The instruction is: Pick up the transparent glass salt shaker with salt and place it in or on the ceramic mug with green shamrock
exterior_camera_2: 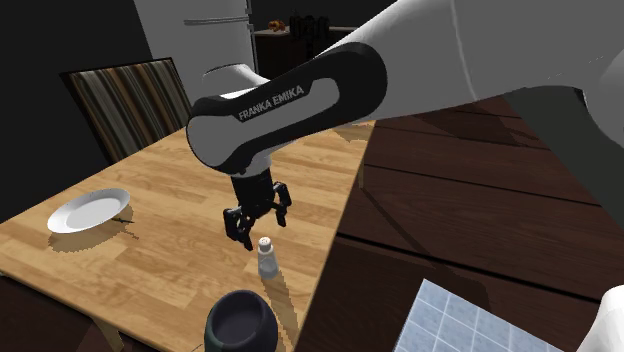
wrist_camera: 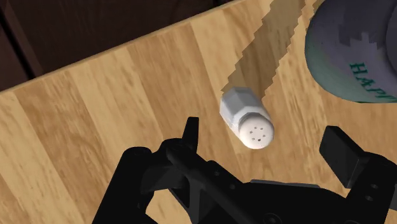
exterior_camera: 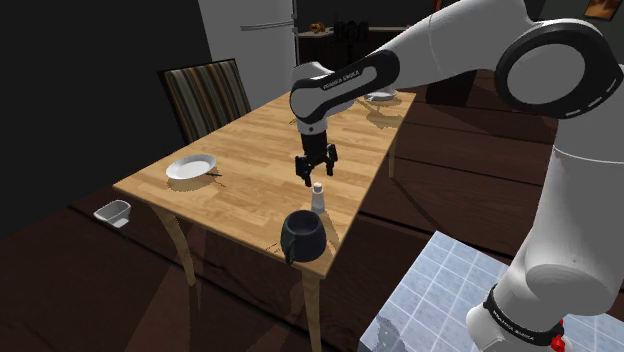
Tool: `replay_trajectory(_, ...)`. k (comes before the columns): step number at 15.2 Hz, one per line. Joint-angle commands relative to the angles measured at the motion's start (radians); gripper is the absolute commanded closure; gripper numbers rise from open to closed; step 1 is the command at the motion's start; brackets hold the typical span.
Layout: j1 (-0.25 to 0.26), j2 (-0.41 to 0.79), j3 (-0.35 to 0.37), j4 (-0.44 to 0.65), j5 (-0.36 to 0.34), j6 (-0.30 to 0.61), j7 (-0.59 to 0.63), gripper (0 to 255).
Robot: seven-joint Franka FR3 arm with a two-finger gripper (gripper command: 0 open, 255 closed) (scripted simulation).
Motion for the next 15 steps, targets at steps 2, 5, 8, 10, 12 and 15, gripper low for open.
replay_trajectory(2,0.004,0.110,-0.003,0.103,-0.010,-0.012,0.021,0)
replay_trajectory(5,0.006,0.114,-0.003,0.068,-0.010,0.027,0.021,0)
replay_trajectory(8,0.007,0.121,-0.003,0.036,-0.010,0.066,0.020,0)
replay_trajectory(10,0.007,0.125,-0.003,0.020,-0.009,0.086,0.020,0)
replay_trajectory(12,0.007,0.125,-0.003,0.020,-0.009,0.086,0.020,0)
replay_trajectory(15,0.007,0.125,-0.003,0.020,-0.009,0.086,0.020,0)
